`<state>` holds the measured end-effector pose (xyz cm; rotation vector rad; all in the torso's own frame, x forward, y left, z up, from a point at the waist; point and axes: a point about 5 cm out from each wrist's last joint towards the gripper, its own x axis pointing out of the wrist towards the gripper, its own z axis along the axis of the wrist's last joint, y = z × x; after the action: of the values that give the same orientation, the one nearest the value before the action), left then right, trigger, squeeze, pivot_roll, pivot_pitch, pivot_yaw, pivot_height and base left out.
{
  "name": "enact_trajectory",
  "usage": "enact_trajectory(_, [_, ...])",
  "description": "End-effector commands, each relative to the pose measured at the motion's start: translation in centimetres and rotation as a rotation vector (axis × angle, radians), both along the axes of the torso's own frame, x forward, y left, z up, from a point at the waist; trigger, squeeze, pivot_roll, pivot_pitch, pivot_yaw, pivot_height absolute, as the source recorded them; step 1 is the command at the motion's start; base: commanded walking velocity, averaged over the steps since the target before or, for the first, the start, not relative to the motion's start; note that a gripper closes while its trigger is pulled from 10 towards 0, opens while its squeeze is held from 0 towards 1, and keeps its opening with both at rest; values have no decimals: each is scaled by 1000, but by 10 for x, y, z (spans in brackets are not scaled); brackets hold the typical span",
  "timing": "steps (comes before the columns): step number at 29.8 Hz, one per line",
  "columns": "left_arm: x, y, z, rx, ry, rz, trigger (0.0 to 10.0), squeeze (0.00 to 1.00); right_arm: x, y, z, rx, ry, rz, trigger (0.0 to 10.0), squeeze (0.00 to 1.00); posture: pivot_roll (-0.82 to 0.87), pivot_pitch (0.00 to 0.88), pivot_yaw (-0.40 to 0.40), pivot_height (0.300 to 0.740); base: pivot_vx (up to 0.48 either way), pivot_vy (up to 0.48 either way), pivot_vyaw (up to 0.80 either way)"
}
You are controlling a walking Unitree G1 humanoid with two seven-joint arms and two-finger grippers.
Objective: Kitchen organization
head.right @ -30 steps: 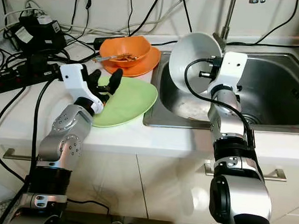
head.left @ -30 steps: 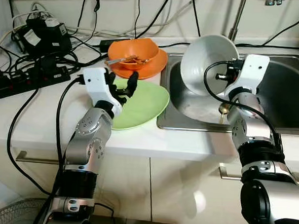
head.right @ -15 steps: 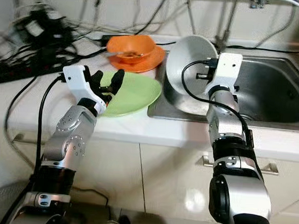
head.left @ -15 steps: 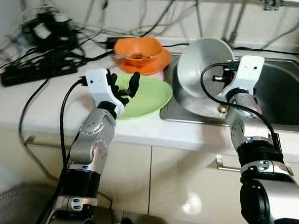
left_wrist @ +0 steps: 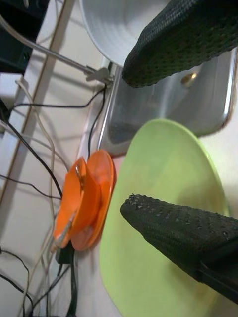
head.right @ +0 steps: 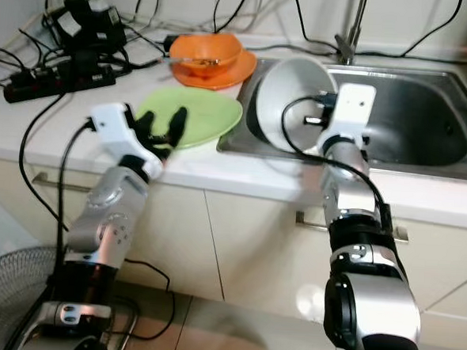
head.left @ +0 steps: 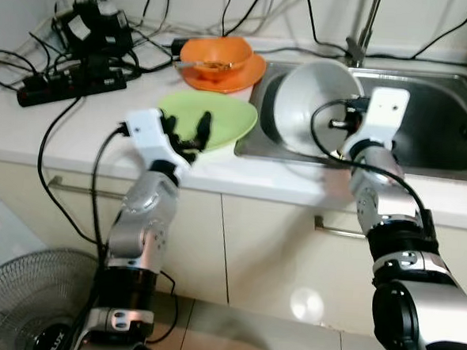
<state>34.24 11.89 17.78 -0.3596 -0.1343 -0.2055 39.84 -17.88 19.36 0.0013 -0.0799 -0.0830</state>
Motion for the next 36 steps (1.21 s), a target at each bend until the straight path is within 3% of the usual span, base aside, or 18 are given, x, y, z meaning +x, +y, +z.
enact_trajectory(1, [1,8,3,2,-11,20,10000,0,2,7,16,21,-73,11,0,0,-83,0,86,740,0,0,0])
enact_trajectory(5, [2,10,7,2,-29,17,10000,0,-1,8,21,28,-130,8,0,0,-79,0,91,740,0,0,0])
enact_trajectory(18, [3,11,14,31,-63,0,10000,0,-3,8,24,52,-160,8,0,0,-78,0,102,740,0,0,-221])
enact_trajectory(27, [4,13,25,51,-102,-13,10000,0,-3,10,30,58,-196,6,0,0,-76,0,108,740,385,0,0])
enact_trajectory(36, [4,11,23,57,-98,-27,10000,0,-4,11,30,64,-205,-1,0,0,-72,0,113,740,458,0,0])
